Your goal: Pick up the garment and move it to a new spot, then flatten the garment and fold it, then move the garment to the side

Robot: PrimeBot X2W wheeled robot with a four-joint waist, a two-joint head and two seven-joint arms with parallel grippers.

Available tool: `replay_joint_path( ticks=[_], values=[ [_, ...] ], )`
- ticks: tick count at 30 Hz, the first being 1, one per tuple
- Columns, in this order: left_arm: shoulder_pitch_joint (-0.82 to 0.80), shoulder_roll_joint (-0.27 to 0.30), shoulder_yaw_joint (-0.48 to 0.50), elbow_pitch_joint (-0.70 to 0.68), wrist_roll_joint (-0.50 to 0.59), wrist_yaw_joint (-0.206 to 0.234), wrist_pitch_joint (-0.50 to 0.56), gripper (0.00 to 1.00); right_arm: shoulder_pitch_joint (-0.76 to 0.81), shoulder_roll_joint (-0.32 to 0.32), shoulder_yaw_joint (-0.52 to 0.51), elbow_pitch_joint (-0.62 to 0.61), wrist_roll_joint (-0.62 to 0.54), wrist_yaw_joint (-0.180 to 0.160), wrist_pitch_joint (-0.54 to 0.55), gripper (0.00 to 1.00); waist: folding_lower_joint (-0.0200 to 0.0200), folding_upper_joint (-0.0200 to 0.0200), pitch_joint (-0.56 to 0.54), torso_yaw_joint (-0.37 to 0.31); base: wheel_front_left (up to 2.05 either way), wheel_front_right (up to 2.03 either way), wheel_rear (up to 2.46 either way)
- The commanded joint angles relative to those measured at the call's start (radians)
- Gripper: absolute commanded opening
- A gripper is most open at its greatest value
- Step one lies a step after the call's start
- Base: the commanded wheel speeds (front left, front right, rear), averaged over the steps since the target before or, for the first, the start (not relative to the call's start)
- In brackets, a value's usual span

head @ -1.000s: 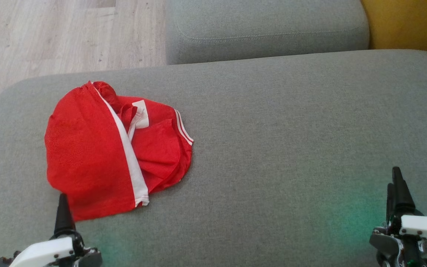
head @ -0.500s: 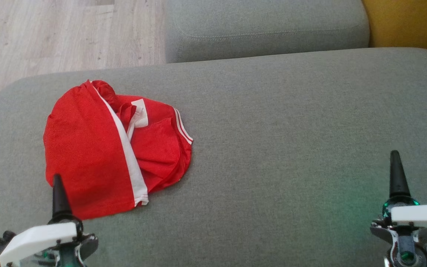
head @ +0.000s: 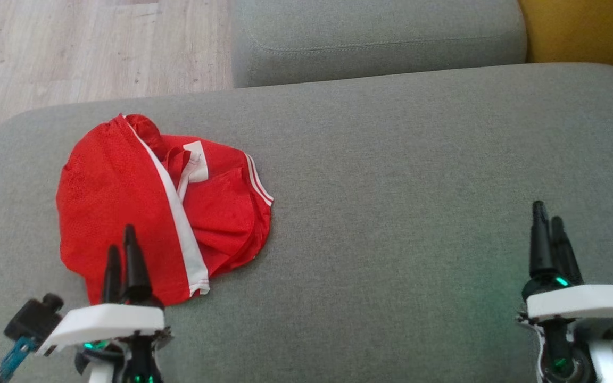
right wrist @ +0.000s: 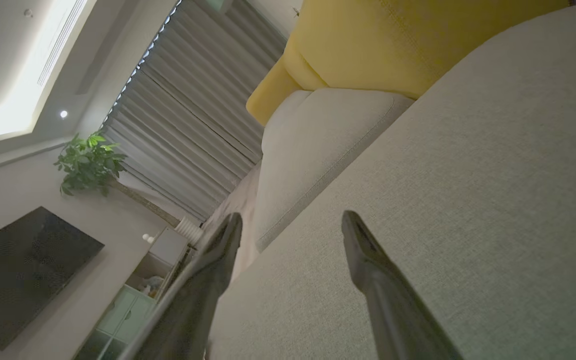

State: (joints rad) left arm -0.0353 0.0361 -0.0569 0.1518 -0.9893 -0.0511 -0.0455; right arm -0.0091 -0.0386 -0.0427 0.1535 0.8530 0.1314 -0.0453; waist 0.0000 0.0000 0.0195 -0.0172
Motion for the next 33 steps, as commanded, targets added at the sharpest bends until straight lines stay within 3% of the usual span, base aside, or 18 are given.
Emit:
replay_joint_path(
  ticks=[1,16,33],
  values=[
    [-0.055,0.009,0.001,-0.045,0.043,0.002,-0.013,1.00,-0.045,-0.007,0.020,-0.047,-0.044,0.000,-0.015,1.00,0.0000,0.0000,0.000,-0.001,0.00,0.00,0.00],
    [-0.081,0.026,-0.112,-0.014,0.333,0.030,-0.058,1.00,-0.046,-0.008,0.087,-0.055,-0.301,0.000,-0.059,1.00,0.0000,0.0000,-0.002,-0.010,0.00,0.00,0.00],
    [-0.132,0.088,-0.274,0.034,0.596,0.136,-0.105,1.00,-0.047,-0.009,0.100,-0.081,-0.542,-0.001,-0.106,1.00,0.0000,0.0000,-0.005,-0.022,0.00,0.00,0.00]
  ],
)
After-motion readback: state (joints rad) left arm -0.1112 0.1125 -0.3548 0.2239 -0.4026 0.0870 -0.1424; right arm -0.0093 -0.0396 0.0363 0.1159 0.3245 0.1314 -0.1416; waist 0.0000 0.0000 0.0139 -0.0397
